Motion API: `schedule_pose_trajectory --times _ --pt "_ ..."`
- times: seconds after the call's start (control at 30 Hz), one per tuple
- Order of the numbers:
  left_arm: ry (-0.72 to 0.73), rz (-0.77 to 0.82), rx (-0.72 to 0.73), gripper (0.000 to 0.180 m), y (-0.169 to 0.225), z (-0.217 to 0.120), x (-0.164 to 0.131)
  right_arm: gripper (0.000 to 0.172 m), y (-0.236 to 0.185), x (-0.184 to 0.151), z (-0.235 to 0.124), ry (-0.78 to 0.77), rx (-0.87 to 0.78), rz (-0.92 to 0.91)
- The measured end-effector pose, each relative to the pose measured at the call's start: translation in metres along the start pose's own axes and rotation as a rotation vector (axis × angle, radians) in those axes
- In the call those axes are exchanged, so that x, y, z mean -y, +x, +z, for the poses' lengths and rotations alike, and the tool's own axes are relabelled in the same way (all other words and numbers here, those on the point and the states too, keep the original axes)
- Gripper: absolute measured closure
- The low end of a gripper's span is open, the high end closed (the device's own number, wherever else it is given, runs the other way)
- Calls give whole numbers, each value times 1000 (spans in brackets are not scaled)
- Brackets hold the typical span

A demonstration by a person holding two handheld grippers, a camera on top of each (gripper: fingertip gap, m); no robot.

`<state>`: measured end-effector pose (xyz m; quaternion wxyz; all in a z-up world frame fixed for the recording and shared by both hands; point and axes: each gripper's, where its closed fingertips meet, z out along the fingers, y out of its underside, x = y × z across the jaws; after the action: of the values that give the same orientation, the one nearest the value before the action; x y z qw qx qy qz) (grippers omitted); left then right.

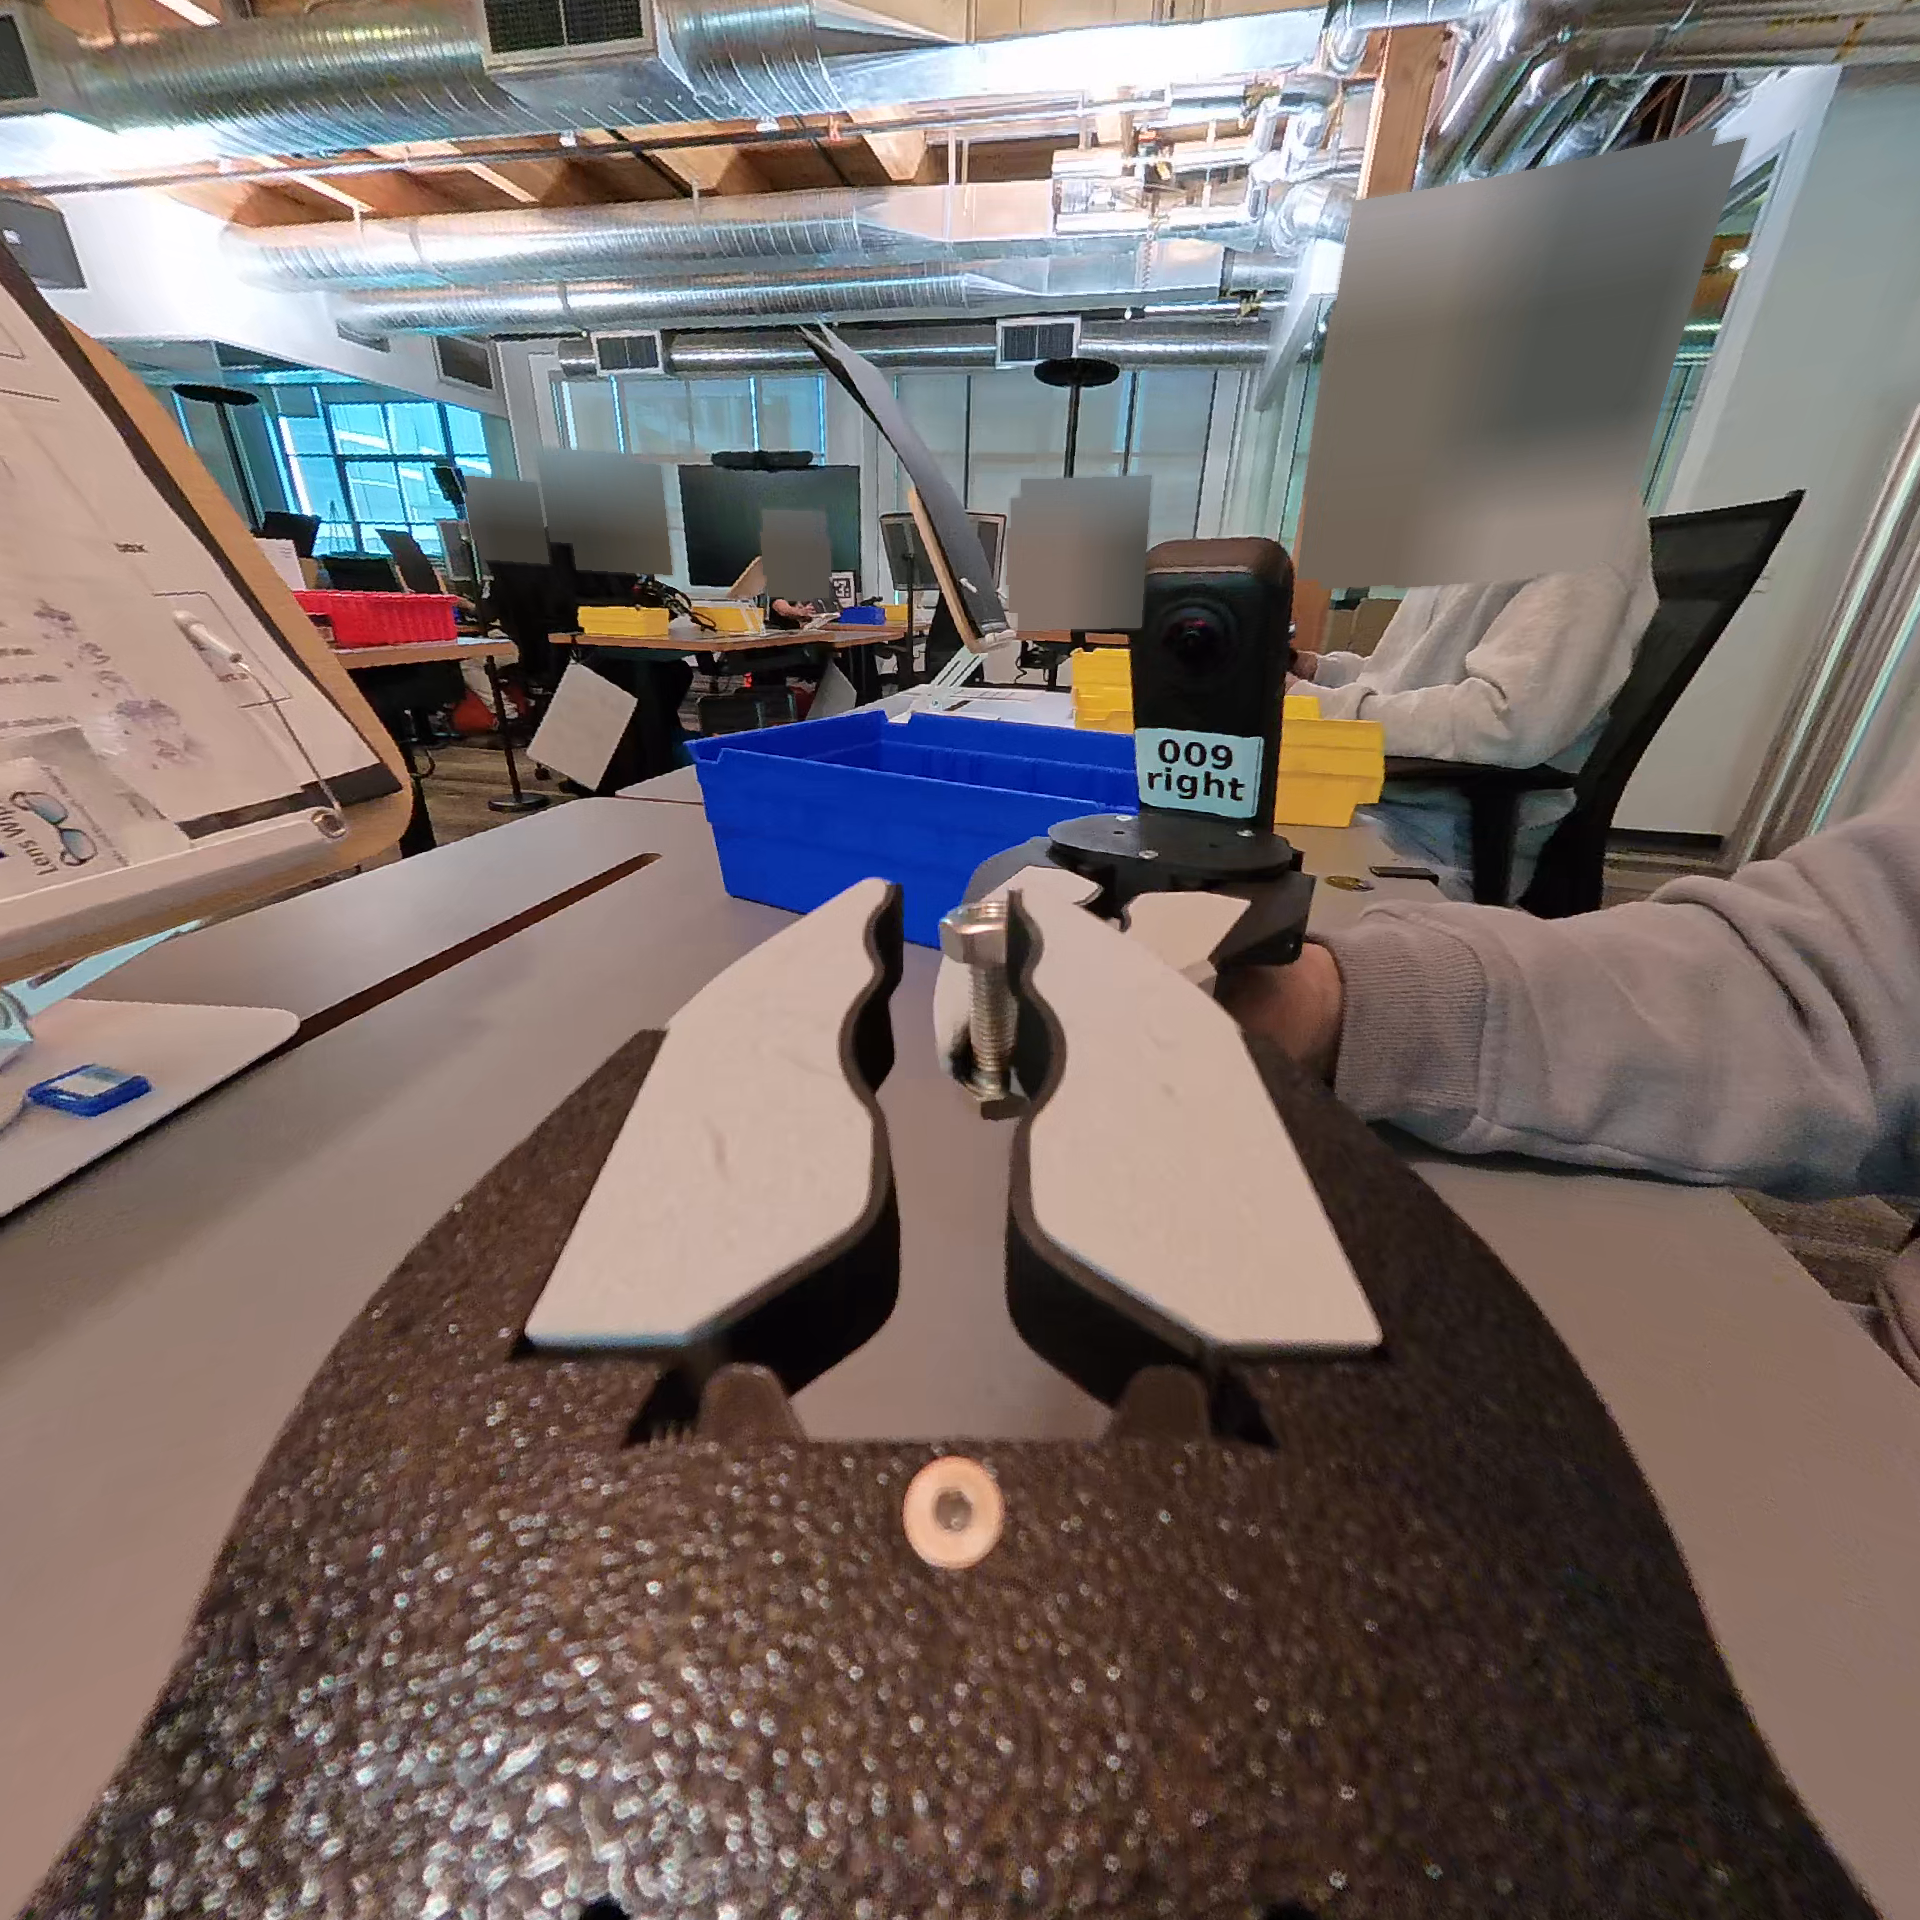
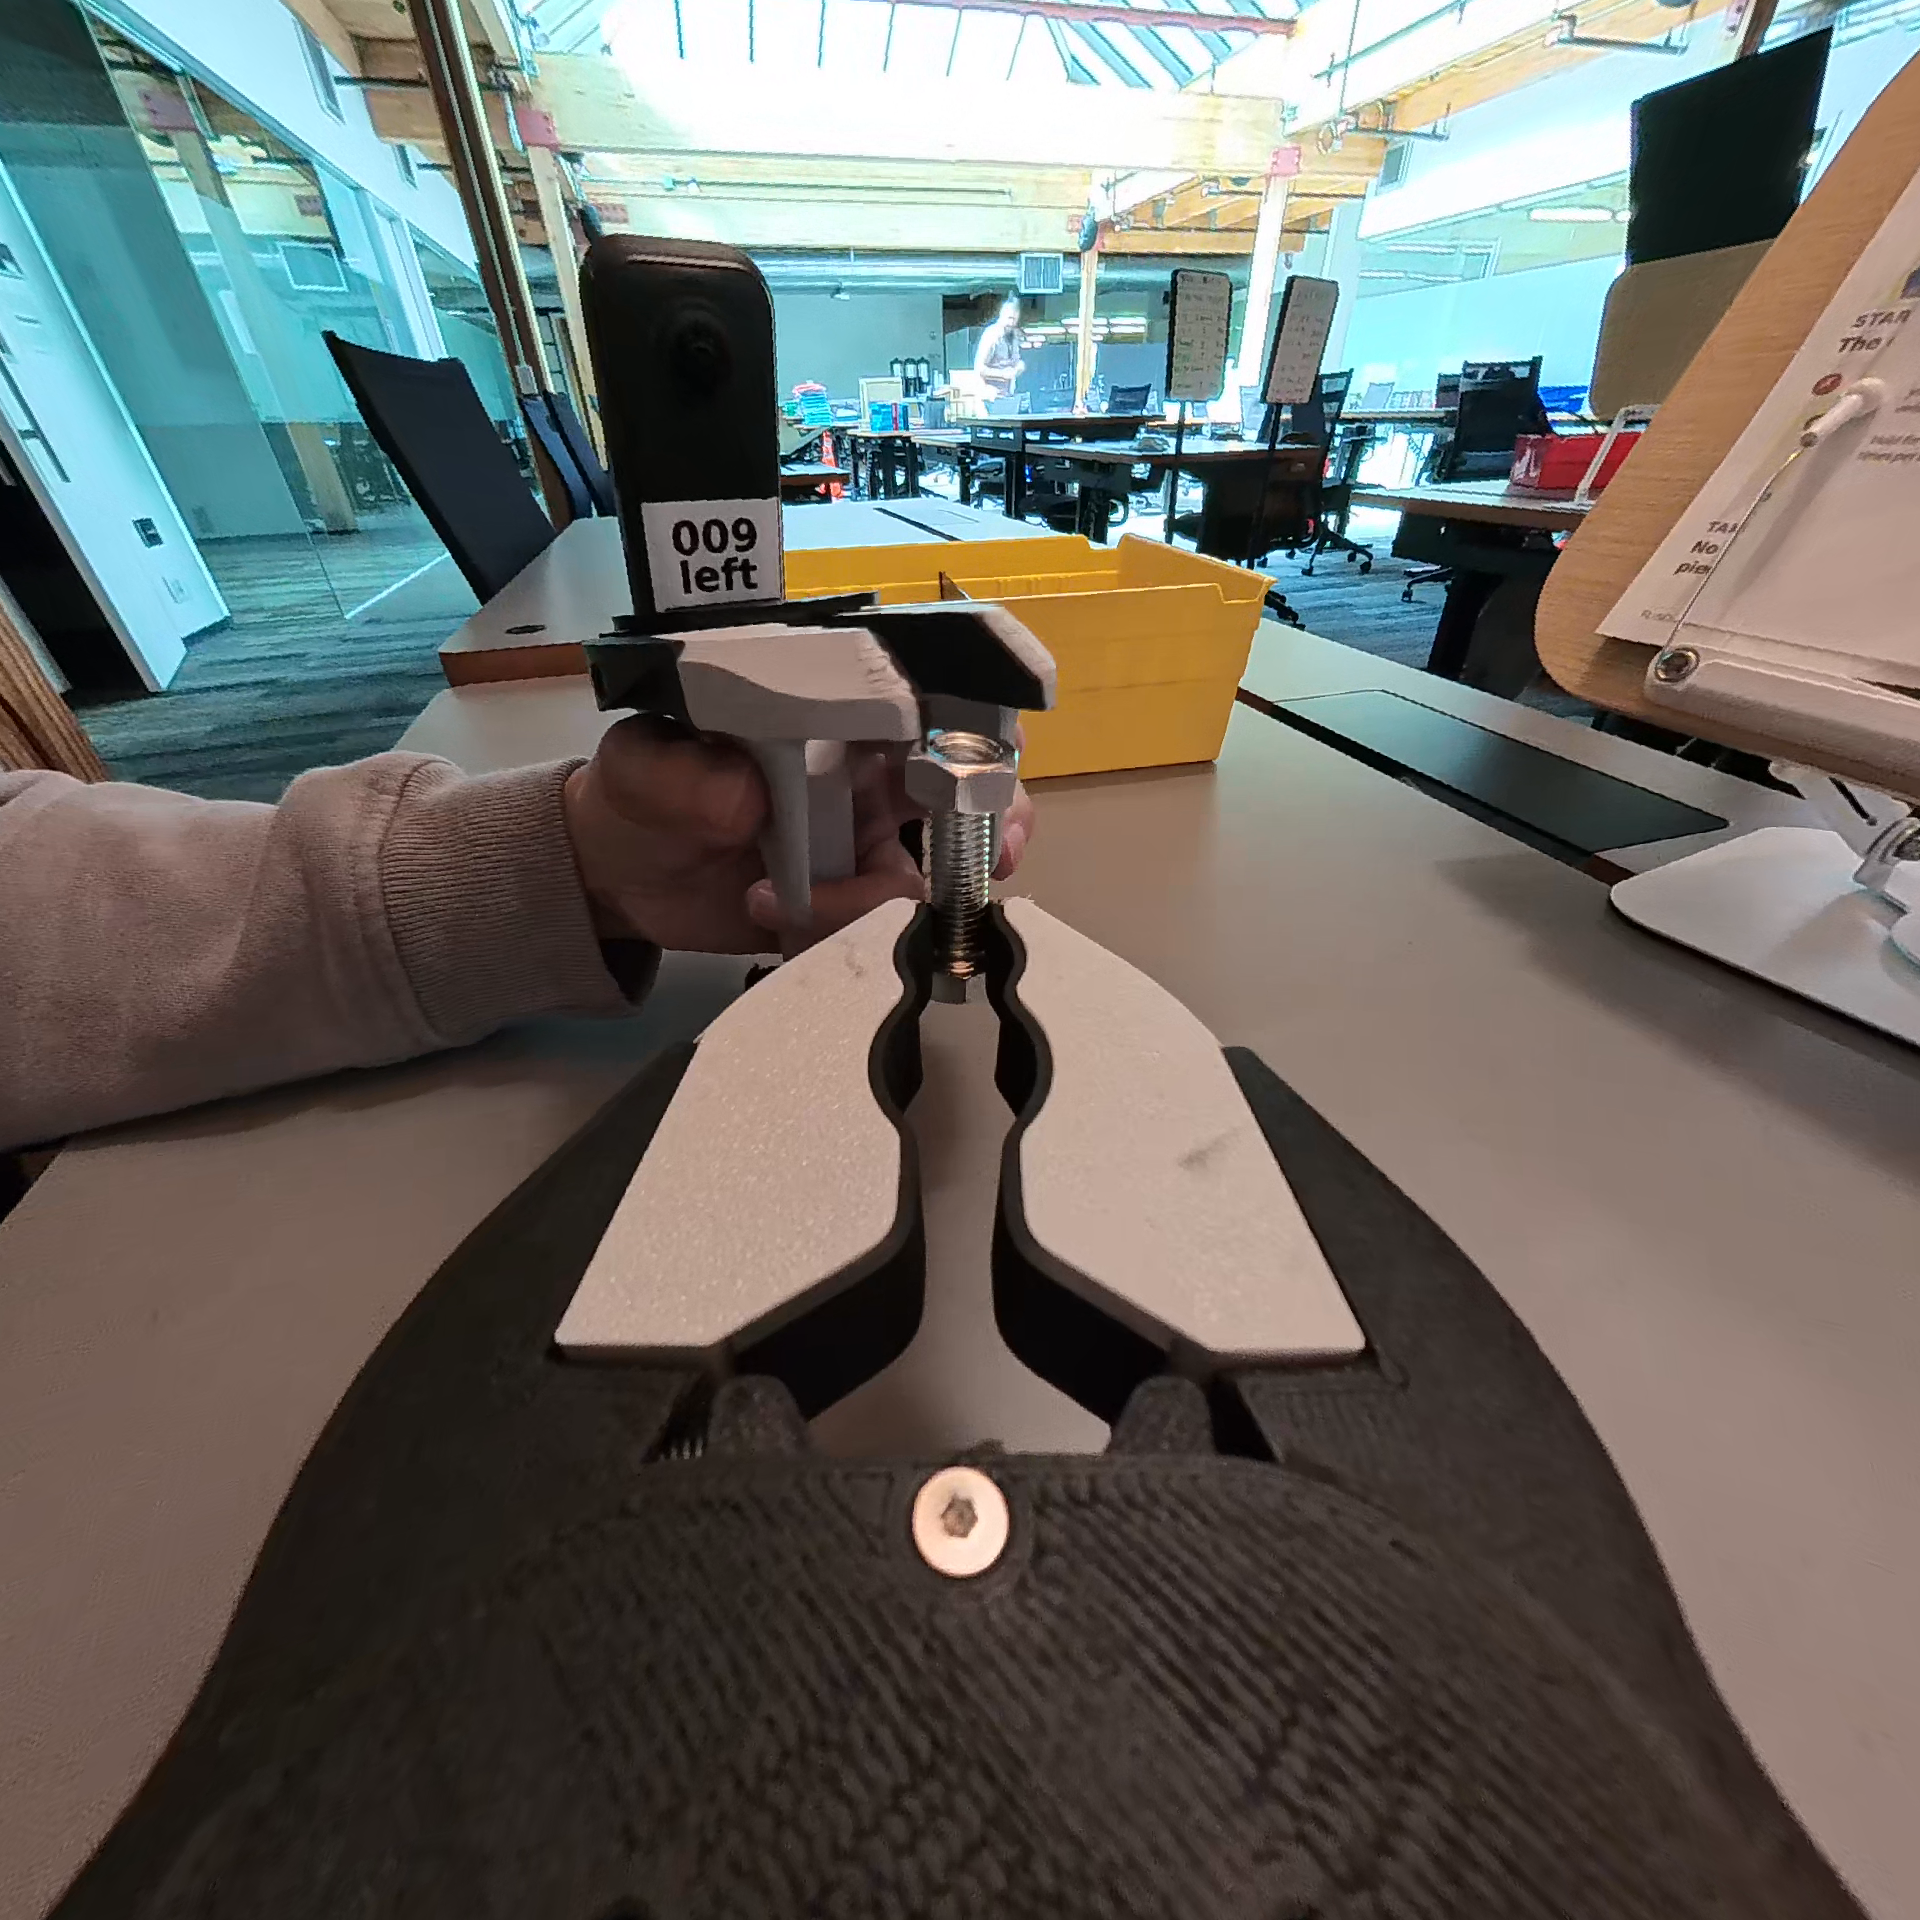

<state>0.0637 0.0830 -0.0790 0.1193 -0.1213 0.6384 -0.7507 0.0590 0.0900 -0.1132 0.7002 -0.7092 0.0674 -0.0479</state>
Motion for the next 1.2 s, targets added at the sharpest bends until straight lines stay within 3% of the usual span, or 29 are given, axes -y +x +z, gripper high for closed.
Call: schedule_pose_trajectory --times 0.03,0.57,0.77,1.03,1.2 --pt "-5 -2 -9 163 1 0 -1 163 1 1 0 5 -6 0" --pt "-29 6 8 170 -1 1 -5 163 -2 -1 1 -3 20 22" --pt "-72 28 -2 176 2 3 -10 163 -1 -7 1 -47 -1 -34" --pt "-120 -127 4 180 -4 4 -14 163 3 -11 1 -88 -49 -122" --pt "-212 -51 11 180 0 4 -20 163 1 -19 6 -141 -66 -182"
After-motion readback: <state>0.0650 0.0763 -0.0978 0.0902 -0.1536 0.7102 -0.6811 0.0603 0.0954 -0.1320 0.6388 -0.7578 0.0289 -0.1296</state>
